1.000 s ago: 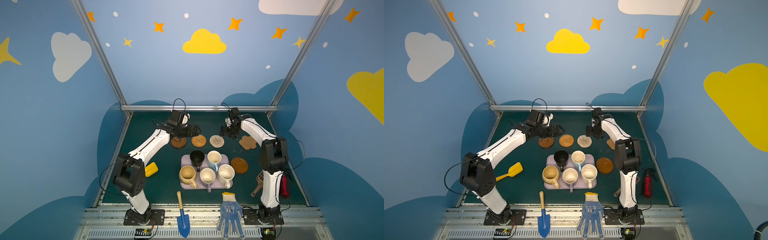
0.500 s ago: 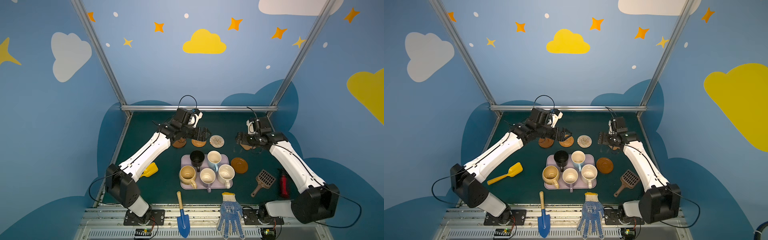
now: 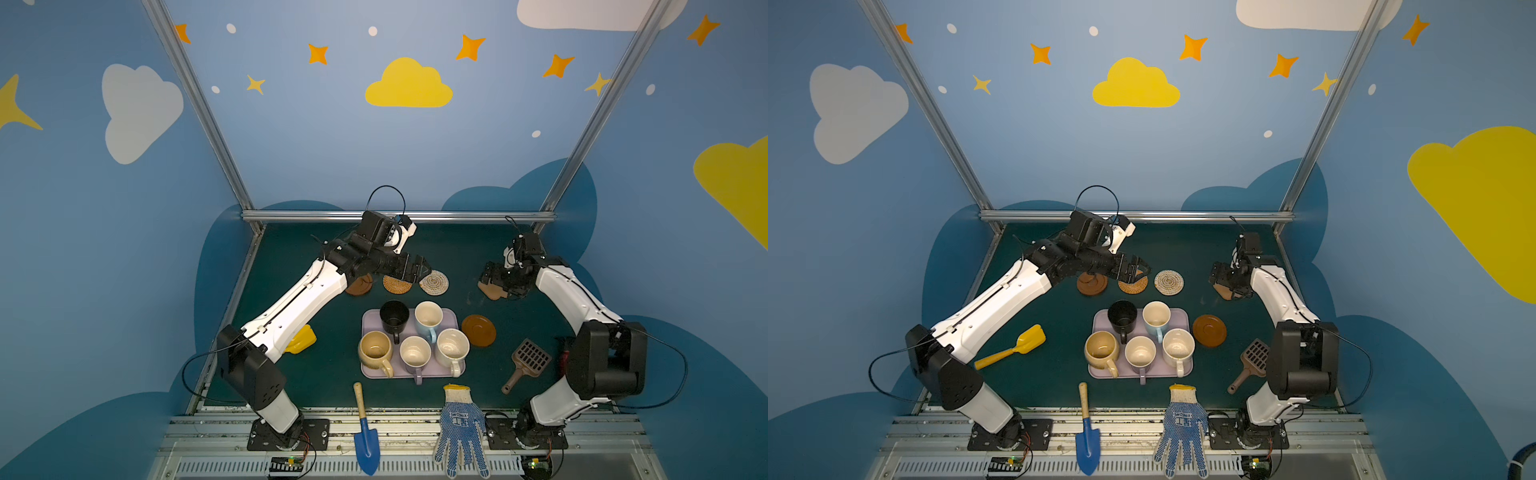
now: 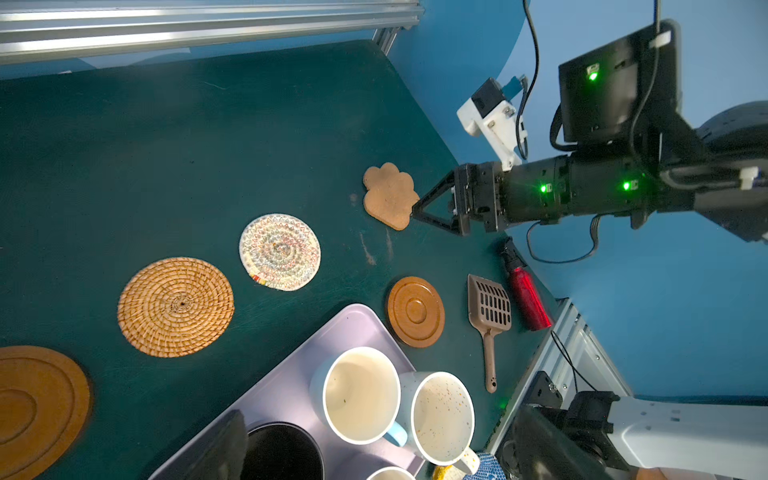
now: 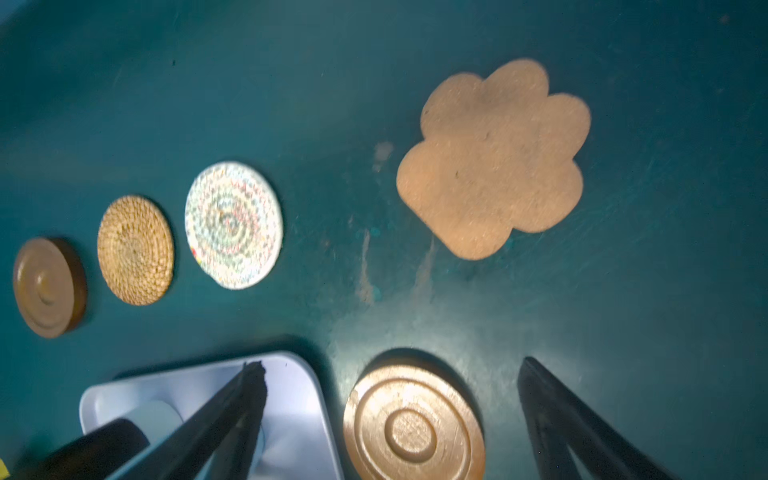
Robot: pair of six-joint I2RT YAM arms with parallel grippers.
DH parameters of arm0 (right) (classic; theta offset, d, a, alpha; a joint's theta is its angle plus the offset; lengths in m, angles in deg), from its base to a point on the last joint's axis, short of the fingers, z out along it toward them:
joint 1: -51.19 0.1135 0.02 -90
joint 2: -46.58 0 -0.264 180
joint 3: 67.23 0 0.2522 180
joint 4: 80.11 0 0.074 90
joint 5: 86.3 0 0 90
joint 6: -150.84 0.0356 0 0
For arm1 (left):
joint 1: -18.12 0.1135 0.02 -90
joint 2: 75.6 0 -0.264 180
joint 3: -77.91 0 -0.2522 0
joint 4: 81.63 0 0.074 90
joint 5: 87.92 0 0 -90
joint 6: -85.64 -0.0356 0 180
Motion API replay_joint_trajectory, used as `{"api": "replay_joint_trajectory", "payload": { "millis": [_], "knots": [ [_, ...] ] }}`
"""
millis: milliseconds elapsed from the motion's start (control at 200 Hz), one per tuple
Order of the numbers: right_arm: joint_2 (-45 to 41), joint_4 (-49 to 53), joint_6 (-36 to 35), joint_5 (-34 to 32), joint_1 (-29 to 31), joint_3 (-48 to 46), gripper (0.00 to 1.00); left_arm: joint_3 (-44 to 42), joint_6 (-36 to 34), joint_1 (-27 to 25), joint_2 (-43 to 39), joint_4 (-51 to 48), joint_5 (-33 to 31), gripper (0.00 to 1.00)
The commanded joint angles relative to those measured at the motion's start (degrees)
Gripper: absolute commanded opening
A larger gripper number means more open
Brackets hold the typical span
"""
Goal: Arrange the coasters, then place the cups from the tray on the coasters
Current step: 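Release the rope coaster and move right gripper to the ringed brown coaster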
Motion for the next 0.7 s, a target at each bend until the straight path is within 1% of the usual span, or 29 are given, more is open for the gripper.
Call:
{"api": "replay_joint_trajectory", "payload": {
  "millis": [0,55,110,205,285,335,511,611,696],
  "knots": [
    [1.1,-0.4,-0.9,1.3,-0.5,1.9,0.94,0.5,-2.4,0.0,0.9,-4.3,-1.5,1.00],
    [1.9,0.1,-0.5,1.1,-0.8,1.5,0.94,-0.2,-2.3,0.0,1.2,-3.9,-2.1,1.00],
    [2.3,1.1,0.8,2.3,-0.9,0.4,0.94,-1.3,-1.8,0.1,1.3,-2.4,-2.4,1.00],
    [0.4,1.4,3.1,3.9,0.1,-4.4,0.93,-1.5,-1.4,0.2,2.1,-1.3,-1.5,1.00],
    [-1.8,2.9,3.6,1.9,1.2,-8.2,0.88,-1.4,-1.3,0.1,2.6,-1.7,-1.2,1.00],
    [-2.6,3.9,3.7,0.2,1.9,-10.5,0.87,-1.8,-1.1,0.2,2.5,-1.9,-1.3,1.00],
    [-4.4,4.5,3.4,-0.7,2.4,-17.5,0.77,-5.1,0.1,0.1,1.4,-1.6,-2.2,1.00],
    [-6.3,4.0,4.1,-1.2,3.5,-20.1,0.76,-6.8,1.2,0.1,0.5,-1.4,-1.5,1.00],
    [-6.0,4.8,4.2,-2.5,4.3,-20.7,0.74,-8.4,1.8,0.0,-0.2,-0.6,-0.2,1.00]
  ]
}}
